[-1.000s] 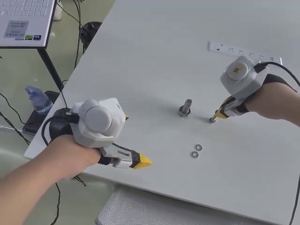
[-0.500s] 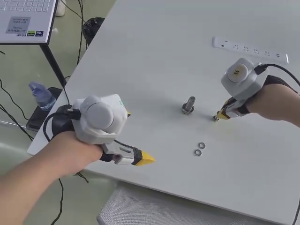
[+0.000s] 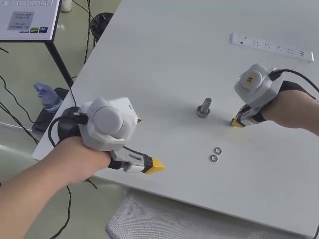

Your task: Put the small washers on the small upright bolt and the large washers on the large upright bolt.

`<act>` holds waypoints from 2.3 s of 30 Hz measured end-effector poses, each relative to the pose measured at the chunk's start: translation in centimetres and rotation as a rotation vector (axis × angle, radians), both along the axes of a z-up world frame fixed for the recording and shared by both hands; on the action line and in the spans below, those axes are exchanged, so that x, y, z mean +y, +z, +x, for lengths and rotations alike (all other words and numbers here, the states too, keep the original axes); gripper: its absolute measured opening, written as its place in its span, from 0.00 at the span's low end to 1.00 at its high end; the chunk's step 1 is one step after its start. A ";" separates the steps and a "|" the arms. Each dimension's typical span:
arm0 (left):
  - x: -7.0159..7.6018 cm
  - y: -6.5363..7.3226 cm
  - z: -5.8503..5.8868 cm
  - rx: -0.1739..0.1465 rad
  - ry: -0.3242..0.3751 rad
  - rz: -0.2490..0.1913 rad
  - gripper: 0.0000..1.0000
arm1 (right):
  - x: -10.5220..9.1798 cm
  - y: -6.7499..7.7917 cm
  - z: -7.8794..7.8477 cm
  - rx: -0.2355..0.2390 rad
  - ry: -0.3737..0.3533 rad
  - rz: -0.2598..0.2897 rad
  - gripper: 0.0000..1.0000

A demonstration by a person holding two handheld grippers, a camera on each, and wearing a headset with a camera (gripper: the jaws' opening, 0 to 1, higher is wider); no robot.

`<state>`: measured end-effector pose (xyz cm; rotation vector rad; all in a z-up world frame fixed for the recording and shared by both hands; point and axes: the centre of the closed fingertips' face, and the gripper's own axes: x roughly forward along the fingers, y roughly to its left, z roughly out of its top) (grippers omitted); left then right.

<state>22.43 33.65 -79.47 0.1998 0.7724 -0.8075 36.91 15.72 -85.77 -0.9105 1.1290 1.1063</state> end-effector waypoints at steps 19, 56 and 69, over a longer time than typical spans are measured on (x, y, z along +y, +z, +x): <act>0.0 0.0 0.1 0.001 0.002 -0.001 0.78 | -0.3 -0.6 0.3 -0.009 0.012 -0.017 0.13; -0.5 0.5 0.5 -0.020 -0.007 -0.009 0.81 | -0.3 -0.8 1.1 0.011 0.035 0.014 0.28; -0.6 0.7 0.5 -0.018 -0.041 -0.001 0.87 | -0.1 2.1 0.8 -0.012 0.012 0.059 0.34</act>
